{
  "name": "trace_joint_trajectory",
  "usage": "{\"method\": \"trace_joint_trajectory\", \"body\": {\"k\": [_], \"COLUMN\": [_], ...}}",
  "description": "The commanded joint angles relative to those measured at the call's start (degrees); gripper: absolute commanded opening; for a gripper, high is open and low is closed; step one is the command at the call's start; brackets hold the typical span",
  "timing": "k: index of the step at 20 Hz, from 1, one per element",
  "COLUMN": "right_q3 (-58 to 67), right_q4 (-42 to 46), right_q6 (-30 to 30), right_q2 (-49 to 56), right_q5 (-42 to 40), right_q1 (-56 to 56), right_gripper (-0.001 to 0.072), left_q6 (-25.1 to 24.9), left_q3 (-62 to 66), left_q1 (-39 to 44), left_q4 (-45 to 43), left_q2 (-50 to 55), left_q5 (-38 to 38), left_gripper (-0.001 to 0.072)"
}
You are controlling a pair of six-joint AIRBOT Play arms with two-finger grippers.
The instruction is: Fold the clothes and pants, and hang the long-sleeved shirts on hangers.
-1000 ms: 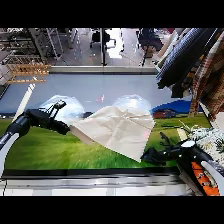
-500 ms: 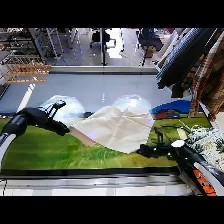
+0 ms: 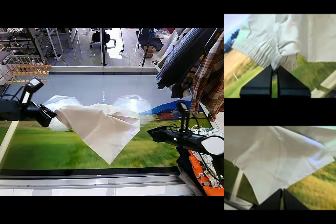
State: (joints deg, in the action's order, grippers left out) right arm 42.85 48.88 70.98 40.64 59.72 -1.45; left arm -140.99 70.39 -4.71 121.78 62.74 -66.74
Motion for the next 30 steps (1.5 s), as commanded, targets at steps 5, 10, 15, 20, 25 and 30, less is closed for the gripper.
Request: {"method": "trace_joint_trajectory", "body": {"k": [5, 10, 15, 20, 25, 30], "right_q3": [-21.8, -31.3, -28.0, -16.3, -6.9, -6.7], "right_q4": [-17.6, -23.8, -32.2, -40.8, -42.6, -27.3], "right_q6": [2.4, 2.4, -4.3, -11.8, -11.7, -2.0], "right_q2": [0.2, 5.5, 20.3, 37.0, 44.7, 30.0], "right_q5": [2.7, -14.7, -21.7, -21.7, -22.3, -21.1], "right_q1": [2.7, 16.1, 27.0, 31.2, 34.7, 31.9], "right_gripper": [0.0407, 0.0406, 0.0405, 0.0405, 0.0015, 0.0012], "left_q6": [1.4, 1.3, 1.3, 1.3, 1.3, 1.3], "left_q3": [0.2, 0.1, 0.1, 0.1, 0.2, 0.7], "left_q1": [0.0, 0.0, 0.0, 0.0, 0.0, -0.1], "left_q4": [0.2, 0.2, 0.2, 0.2, 0.2, 0.2], "left_q2": [0.7, 2.2, 2.2, 2.2, 2.2, 1.0], "left_q5": [-2.7, -3.6, -3.8, -4.8, -7.5, -11.5], "left_gripper": [0.0016, 0.0016, 0.0016, 0.0017, 0.0016, 0.0016]}}
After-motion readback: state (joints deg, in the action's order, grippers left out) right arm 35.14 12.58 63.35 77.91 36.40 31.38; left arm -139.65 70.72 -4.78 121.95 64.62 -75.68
